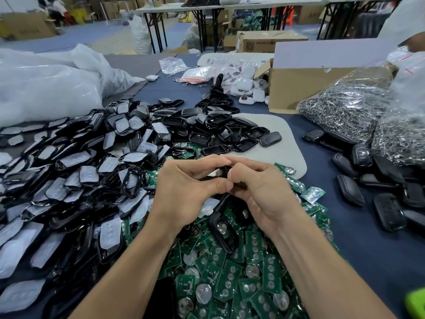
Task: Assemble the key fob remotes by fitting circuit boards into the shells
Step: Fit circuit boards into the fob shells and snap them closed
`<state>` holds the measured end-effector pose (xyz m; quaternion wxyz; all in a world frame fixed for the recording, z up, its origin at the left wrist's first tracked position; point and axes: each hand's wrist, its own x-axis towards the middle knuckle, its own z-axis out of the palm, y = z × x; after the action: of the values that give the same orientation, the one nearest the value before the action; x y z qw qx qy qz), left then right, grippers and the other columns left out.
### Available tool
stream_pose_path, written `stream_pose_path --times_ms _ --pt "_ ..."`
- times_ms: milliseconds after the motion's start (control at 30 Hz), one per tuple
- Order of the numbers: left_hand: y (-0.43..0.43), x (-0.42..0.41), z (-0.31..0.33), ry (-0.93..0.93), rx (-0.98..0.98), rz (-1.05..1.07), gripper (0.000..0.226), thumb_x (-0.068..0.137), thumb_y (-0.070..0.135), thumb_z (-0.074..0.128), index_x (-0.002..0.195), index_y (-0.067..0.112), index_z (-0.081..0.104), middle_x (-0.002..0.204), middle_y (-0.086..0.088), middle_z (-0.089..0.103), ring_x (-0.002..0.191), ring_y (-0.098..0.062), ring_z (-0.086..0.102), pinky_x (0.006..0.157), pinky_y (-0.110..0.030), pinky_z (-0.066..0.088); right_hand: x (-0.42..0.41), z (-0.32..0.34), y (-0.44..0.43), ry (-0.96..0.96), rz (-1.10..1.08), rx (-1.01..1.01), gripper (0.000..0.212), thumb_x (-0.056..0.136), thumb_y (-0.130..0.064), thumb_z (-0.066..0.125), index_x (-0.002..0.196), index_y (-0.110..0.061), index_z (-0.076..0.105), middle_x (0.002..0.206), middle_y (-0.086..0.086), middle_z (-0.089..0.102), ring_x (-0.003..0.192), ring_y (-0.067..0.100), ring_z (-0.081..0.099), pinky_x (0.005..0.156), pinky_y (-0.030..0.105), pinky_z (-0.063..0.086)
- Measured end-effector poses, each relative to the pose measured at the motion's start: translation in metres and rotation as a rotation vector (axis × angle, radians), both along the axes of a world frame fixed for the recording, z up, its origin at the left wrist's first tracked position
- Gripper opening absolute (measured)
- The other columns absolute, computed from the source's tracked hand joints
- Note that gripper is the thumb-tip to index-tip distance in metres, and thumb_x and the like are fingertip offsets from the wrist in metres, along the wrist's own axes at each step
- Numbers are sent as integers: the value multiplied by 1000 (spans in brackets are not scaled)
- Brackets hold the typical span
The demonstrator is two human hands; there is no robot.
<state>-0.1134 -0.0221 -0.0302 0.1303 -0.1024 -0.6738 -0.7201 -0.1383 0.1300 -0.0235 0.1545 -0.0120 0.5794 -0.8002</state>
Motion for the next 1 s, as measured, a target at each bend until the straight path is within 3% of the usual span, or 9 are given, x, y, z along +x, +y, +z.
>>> stream_pose_path --times_ms 100,167,233,300,433,533,733,867,1000 --pt "0 0 2 -28 -2 19 35 63 2 88 97 11 82 101 -3 82 103 -19 78 89 -29 62 0 1 0 -7 3 -27 32 64 1 72 93 -7 83 92 10 78 83 15 69 80 31 62" --pt "-2 0 6 -66 20 26 31 70 5 85 101 12 84 101 -10 82 100 -26 79 86 -34 64 -2 0 3 -26 27 -79 22 74 -1 82 95 -9 84 98 11 79 89 19 75 80 30 62" --pt "-6 -1 11 -180 163 66 25 73 15 80 97 18 86 97 -10 81 92 -23 79 78 -29 63 -3 0 6 -59 22 -109 16 86 -1 76 97 -9 83 104 12 79 91 21 76 77 27 62" --pt "-8 -3 13 -255 252 74 21 74 20 78 94 20 86 96 -10 81 91 -20 79 75 -26 63 -5 -1 8 -54 -12 -78 24 84 8 75 99 -9 81 97 12 76 81 19 74 72 24 60" --pt "-2 -2 10 -274 114 139 21 95 5 71 100 21 83 94 -13 81 88 -22 80 71 -26 63 -4 -3 5 4 -133 6 31 79 12 79 105 -4 78 94 18 78 71 20 69 67 25 58" --pt "1 0 7 -275 -26 126 22 93 4 75 99 23 85 94 -6 82 88 -22 80 73 -27 64 -2 -5 4 34 -174 9 32 75 11 82 103 -4 77 91 17 79 72 23 73 68 27 60" --pt "-1 0 9 -285 83 137 20 78 13 80 93 25 86 91 -9 82 80 -23 80 67 -23 62 0 -2 2 153 -184 96 32 71 9 87 93 -13 80 85 12 80 71 25 76 62 30 60" --pt "-2 -2 10 -257 157 70 19 79 13 77 94 20 86 97 -12 81 88 -21 79 69 -22 62 -2 -2 4 307 -197 187 35 71 11 80 85 -20 81 82 3 80 72 13 74 66 24 58" --pt "0 -3 5 -213 35 220 32 85 -4 80 91 26 85 88 -7 81 82 -16 77 71 -24 62 -3 -6 4 442 -337 388 36 76 4 77 81 -31 80 79 -9 79 77 14 77 72 41 64"
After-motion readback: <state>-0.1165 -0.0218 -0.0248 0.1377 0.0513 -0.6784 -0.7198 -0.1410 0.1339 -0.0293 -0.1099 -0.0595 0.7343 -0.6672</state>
